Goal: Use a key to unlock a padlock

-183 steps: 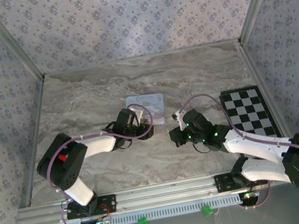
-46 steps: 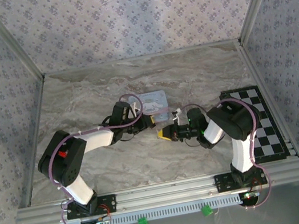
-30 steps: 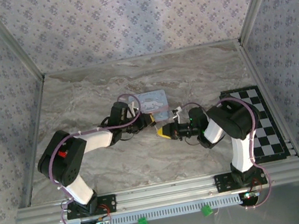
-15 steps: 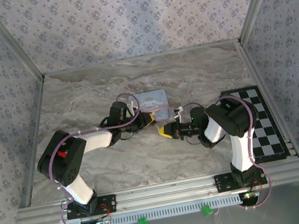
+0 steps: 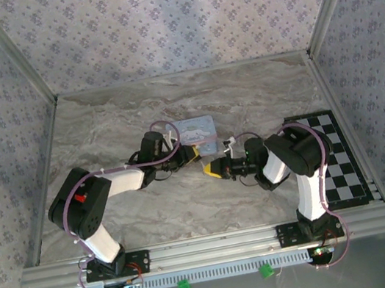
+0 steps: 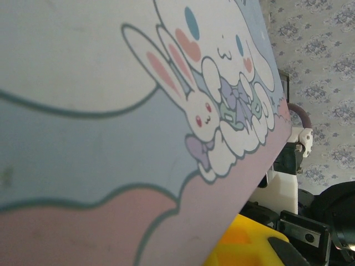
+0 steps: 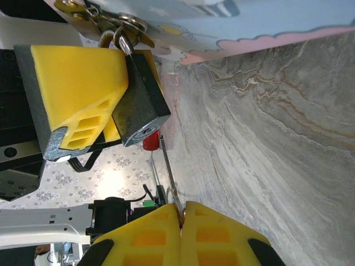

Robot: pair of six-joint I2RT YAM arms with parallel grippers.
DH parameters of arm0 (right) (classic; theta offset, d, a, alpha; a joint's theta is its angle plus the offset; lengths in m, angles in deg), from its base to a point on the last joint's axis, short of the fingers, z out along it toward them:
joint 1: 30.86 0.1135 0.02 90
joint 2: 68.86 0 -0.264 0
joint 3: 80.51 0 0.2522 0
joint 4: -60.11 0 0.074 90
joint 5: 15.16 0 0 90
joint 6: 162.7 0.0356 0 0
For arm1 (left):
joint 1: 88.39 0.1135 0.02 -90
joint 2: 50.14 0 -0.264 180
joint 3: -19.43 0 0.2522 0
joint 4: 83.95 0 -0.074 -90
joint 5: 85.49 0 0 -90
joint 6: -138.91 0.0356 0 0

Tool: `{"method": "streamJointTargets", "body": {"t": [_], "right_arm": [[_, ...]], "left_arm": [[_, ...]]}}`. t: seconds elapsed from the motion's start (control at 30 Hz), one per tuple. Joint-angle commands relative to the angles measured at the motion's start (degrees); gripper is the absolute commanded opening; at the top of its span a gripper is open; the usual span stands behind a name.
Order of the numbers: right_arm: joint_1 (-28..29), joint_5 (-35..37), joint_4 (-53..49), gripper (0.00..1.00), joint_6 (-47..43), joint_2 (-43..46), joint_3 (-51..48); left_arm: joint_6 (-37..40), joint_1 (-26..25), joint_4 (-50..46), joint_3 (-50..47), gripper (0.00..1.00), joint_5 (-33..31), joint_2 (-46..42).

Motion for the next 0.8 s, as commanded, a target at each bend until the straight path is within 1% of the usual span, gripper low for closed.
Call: {"method": "streamJointTargets", "body": {"t": [0.0,0.37,0.77], "right_arm": [[0.6,-1.3,1.7,0.00,0.3,1.3,0.9],[0.5,-1.2,1.7,0.00,-0.4,1.2,1.2],[-0.3,-0.9,1.8,0.00,-0.4,1.9,1.1]], "left_arm": [[-0.2,0.3,4.7,-0.2,0.00,2.7,-0.9],[-1.3,0.2,8.1,-1.3,0.00,3.8,0.0],[-1.4,0.0,8.9,-2.0,0.00,4.4,0.0]]}}
